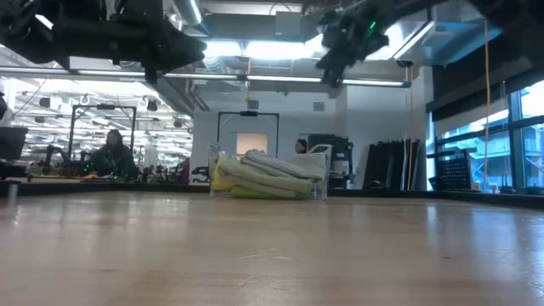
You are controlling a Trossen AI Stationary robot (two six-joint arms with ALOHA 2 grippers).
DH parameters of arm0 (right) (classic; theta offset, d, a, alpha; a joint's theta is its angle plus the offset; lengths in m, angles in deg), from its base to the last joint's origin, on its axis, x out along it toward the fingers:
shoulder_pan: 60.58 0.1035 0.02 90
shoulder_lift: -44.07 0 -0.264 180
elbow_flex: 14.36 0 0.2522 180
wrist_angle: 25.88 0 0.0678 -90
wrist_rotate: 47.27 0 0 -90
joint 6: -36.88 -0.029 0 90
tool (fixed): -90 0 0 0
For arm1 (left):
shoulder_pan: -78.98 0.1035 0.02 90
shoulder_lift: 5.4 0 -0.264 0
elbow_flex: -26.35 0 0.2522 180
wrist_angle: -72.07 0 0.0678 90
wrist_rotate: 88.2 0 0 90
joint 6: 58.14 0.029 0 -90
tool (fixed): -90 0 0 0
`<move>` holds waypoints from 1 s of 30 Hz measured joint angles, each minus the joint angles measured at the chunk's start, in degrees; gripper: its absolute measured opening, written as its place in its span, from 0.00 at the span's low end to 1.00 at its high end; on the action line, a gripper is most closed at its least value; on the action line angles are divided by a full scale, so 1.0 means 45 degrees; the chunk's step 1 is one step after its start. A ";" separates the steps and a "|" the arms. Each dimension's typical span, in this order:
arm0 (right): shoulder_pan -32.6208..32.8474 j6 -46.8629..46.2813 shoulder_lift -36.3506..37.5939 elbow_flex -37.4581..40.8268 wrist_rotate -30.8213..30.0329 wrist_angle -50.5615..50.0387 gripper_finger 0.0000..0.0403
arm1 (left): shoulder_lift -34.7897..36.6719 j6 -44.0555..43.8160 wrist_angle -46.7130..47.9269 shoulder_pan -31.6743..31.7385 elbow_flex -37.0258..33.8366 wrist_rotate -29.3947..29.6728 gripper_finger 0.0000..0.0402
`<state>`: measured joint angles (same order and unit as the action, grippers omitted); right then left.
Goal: Fold microfiber towels
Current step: Return to Home Position
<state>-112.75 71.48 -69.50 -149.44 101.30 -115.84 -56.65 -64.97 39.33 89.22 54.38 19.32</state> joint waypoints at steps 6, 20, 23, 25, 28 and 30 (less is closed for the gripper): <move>-0.0129 -0.0312 0.2982 0.2422 -0.1105 0.0774 0.01 | 0.0009 -0.0100 0.0702 0.0000 -0.0022 -0.0421 0.28; -0.0585 -0.5458 1.3215 1.6603 -0.3078 1.3061 0.01 | 0.3481 -0.1076 0.1289 -0.0006 -0.2471 0.0043 0.28; -0.0143 -0.6985 1.4448 1.9359 -0.2702 1.6203 0.01 | 0.4073 -0.1153 0.2506 -0.0125 -0.2706 0.0707 0.28; 0.0293 -0.8451 1.4890 2.1122 -0.2724 1.8638 0.01 | 0.4104 -0.1454 0.2832 -0.0277 -0.2796 0.1034 0.28; 0.1240 -1.0290 1.5526 2.3423 -0.4238 2.2037 0.02 | 0.4089 -0.1647 0.2795 -0.0556 -0.2831 0.1271 0.28; 0.2116 -1.0649 1.6057 2.4739 -0.5853 2.3650 0.01 | 0.4095 -0.1611 0.2791 -0.0739 -0.2825 0.1527 0.28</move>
<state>-103.23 23.56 2.76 -38.11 74.96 -9.41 -38.22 -72.22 51.89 85.90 41.67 26.19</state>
